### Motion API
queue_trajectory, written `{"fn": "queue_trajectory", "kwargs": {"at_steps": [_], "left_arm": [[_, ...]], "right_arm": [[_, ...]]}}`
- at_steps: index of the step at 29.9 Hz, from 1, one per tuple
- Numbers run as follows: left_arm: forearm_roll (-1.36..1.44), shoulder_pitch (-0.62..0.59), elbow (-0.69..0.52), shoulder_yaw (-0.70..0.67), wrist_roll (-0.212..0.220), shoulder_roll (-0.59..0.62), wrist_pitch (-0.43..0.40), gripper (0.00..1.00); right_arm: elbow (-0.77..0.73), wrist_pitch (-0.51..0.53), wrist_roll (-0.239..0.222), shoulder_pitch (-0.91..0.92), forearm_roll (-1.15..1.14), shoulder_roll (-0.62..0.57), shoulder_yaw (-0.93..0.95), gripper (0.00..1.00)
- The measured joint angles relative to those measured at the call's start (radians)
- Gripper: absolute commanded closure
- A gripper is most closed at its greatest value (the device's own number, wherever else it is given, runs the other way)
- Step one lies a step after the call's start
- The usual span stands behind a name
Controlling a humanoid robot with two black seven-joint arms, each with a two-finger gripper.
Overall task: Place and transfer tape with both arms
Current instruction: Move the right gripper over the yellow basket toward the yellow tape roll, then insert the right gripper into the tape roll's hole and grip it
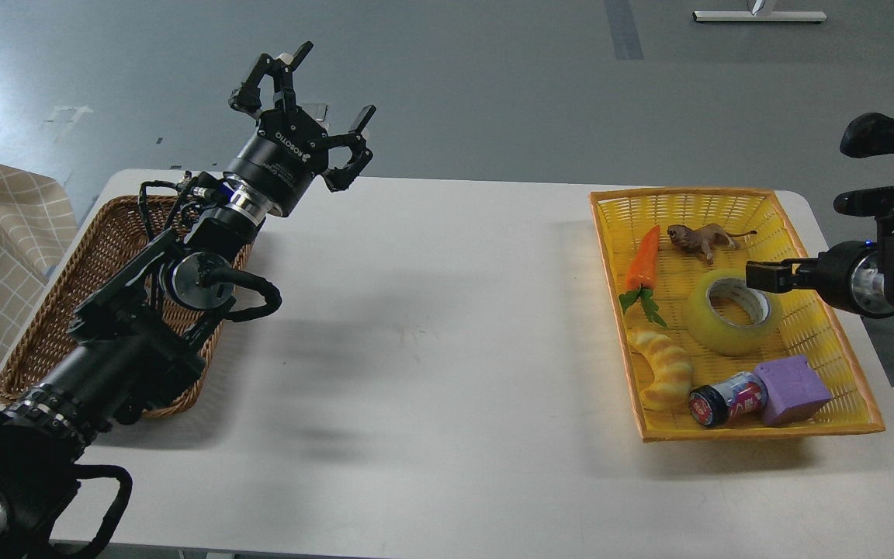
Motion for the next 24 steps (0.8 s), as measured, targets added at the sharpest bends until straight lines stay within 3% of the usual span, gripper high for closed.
{"fn": "queue_trajectory", "kwargs": {"at_steps": [13, 24], "left_arm": [[0.000, -0.002, 0.000, -0.001, 0.000, 0.000, 0.000, 0.02], [-0.001, -0.001, 0.000, -0.001, 0.000, 0.000, 0.000, 0.02]], "right_arm": [[-0.048, 0.000, -0.001, -0.019, -0.001, 0.039, -0.021, 0.06], [-0.083, 0.000, -0.001, -0.030, -0.001, 0.075, -0.022, 0.22]]}}
